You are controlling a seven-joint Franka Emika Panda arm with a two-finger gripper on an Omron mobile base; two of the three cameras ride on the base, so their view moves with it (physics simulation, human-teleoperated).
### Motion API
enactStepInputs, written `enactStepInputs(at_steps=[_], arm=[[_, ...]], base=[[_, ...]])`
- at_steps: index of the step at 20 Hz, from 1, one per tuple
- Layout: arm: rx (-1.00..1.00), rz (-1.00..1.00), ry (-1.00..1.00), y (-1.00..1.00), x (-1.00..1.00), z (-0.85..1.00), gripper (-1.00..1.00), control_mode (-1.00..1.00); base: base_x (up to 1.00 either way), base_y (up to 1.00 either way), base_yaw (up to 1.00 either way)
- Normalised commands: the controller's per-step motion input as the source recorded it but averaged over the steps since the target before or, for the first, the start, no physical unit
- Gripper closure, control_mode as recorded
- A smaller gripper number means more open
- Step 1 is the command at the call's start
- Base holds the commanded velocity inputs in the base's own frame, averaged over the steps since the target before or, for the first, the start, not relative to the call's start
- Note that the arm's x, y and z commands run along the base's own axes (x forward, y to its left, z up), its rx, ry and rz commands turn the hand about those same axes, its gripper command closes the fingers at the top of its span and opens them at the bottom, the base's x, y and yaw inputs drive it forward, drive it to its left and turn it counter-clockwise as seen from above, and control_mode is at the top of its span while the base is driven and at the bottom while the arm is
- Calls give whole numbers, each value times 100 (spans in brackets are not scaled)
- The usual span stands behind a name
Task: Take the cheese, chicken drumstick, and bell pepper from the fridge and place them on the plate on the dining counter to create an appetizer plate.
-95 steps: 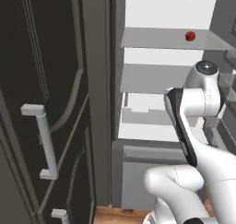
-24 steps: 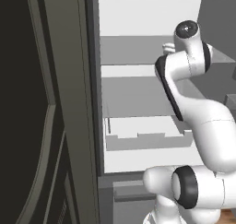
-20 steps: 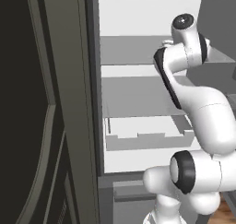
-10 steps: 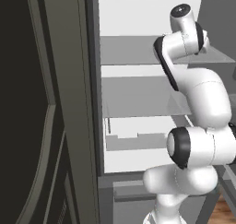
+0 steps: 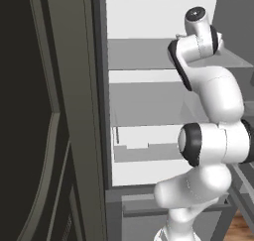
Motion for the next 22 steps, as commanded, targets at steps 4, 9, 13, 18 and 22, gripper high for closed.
enactStepInputs(at_steps=[4, 9, 13, 18, 22], arm=[[0, 0, -8, -3, 46, -7, -100, -100], [0, 0, -4, 0, 48, -2, -100, -100], [0, -2, 0, -5, 48, -4, -100, -100], [0, -2, 0, -8, 52, -6, -100, -100], [0, -3, 0, -18, 38, -4, -100, -100]], base=[[0, 0, 0], [0, 0, 0], [0, 0, 0], [0, 0, 0], [0, 0, 0]])
